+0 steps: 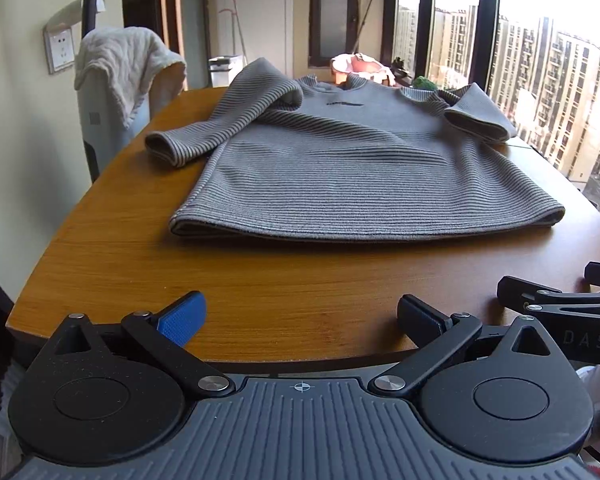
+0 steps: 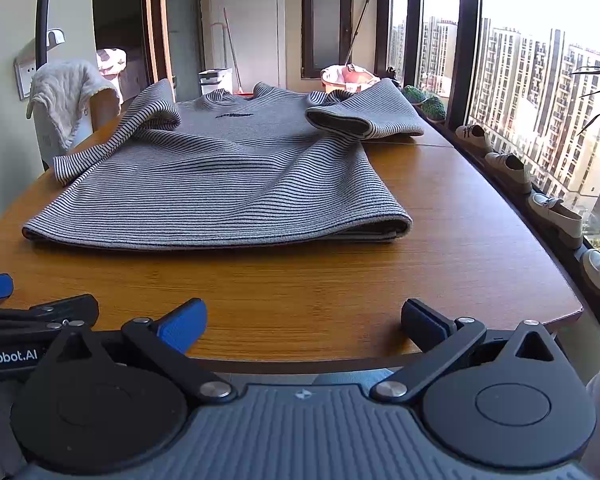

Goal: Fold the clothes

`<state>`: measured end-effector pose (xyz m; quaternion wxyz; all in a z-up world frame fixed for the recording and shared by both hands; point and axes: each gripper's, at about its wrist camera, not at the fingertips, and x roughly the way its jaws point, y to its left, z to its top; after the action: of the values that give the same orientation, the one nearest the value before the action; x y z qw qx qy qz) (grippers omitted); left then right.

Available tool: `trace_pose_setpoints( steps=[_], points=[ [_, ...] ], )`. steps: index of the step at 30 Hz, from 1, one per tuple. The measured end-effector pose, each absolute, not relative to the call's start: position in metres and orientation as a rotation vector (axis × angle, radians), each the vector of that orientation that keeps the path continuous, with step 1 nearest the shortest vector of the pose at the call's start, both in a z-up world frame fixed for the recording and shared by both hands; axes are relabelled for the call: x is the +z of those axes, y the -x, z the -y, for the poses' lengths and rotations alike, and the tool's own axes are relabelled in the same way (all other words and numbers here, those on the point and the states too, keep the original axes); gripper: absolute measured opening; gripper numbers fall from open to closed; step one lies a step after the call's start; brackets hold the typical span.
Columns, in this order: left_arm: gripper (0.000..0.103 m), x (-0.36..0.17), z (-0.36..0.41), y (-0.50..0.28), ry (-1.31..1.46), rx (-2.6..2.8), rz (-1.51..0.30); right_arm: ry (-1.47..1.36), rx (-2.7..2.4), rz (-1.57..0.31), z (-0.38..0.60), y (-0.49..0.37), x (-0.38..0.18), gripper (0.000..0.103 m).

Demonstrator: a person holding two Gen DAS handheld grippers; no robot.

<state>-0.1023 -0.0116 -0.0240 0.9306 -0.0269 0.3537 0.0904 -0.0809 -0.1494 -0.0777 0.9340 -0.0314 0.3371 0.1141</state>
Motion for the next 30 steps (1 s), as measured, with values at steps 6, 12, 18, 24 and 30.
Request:
trace_pose_setpoints(
  steps=[6, 12, 18, 24, 30],
  points=[
    [0.103, -0.0238, 0.0107, 0.1025, 0.056, 0.184, -0.724, 0.064, 0.233, -0.689, 0.1485, 0.0810, -0.0776, 0.103],
    [0.103, -0.0241, 0.0120, 0.1032, 0.051, 0.184, -0.724, 0.064, 0.233, -0.688, 0.1500, 0.0807, -0.0775, 0.103],
    [0.103, -0.0245, 0.0118, 0.1033, 0.053, 0.186, -0.721, 0.064, 0.231, -0.688, 0.1491, 0.0800, -0.0776, 0.103],
    [0.103, -0.0248, 0.0106, 0.1037, 0.052, 0.187, -0.716, 0.063, 0.226, -0.686, 0.1479, 0.0803, -0.0777, 0.103],
    [0.103, -0.0241, 0.0111, 0.1034, 0.052, 0.190, -0.716, 0.062, 0.226, -0.683, 0.1477, 0.0796, -0.0777, 0.103]
  ],
)
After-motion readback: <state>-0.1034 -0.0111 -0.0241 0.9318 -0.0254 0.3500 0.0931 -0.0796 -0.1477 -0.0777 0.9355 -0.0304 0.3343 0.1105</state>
